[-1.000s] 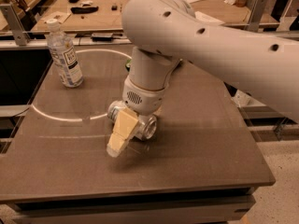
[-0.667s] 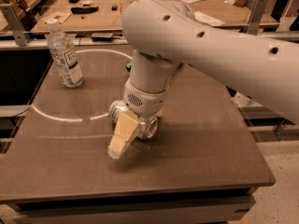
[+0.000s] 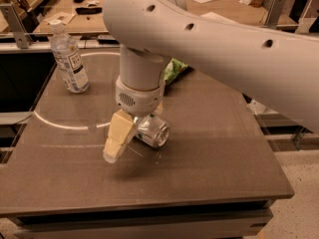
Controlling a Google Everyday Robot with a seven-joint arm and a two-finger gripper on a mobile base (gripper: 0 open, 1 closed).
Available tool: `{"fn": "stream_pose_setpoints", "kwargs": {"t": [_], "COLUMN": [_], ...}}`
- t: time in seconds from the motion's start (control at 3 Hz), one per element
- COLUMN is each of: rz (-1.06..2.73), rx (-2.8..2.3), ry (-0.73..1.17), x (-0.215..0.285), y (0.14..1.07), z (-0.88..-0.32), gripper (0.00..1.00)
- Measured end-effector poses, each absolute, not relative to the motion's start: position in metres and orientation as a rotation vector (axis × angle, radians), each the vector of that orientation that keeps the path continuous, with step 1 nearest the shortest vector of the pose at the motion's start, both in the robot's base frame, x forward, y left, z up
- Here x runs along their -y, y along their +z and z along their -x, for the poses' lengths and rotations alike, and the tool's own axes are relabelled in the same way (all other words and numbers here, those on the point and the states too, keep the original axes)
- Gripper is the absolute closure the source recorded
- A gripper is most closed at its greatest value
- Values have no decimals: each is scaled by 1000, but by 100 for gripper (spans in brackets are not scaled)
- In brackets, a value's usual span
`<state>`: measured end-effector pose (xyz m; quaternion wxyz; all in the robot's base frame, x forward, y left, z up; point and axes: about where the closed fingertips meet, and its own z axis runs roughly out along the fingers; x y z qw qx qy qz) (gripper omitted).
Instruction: Place 7up can upright
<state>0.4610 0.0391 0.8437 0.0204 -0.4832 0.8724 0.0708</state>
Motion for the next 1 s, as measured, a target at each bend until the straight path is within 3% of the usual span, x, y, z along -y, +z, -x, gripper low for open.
{"fn": "stream_pose_setpoints", "kwargs": {"t": [0.33, 1.0], "rz": [1514, 1521], "rx": [-2689, -2680], "ry": [171, 153], "x": [-45, -44], "y": [849, 848], "z": [-472, -478], "gripper": [16, 63]}}
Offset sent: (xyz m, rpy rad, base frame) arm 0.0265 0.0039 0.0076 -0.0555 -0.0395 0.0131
